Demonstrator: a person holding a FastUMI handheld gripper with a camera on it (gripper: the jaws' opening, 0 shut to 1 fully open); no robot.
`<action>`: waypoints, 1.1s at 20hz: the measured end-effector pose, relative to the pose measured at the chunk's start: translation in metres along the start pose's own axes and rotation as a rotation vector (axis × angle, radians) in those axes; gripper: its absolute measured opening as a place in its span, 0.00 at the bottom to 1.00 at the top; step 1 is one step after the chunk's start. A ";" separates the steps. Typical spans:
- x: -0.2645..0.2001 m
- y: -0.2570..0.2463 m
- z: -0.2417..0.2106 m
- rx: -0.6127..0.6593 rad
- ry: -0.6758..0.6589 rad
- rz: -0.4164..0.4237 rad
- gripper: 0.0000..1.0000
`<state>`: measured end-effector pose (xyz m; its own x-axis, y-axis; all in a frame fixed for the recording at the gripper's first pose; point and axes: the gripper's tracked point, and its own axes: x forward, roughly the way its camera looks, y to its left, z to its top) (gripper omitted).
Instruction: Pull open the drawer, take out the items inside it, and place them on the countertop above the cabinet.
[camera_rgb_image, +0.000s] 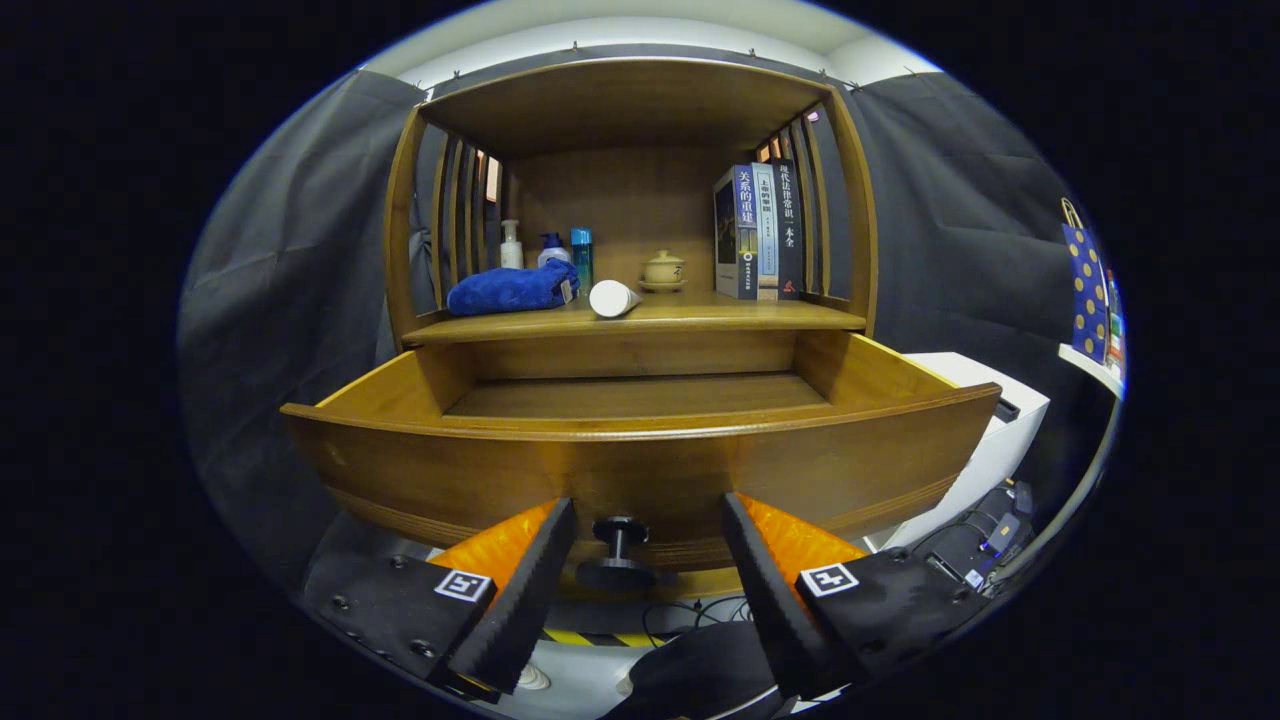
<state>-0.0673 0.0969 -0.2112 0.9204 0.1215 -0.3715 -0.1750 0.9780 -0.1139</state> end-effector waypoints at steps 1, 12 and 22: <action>0.001 0.000 0.001 -0.001 0.002 0.003 0.97; 0.029 -0.002 0.015 -0.002 -0.006 0.011 0.98; 0.081 0.001 0.036 -0.037 -0.025 0.000 0.99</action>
<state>0.0200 0.1135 -0.2086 0.9288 0.1260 -0.3484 -0.1873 0.9711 -0.1479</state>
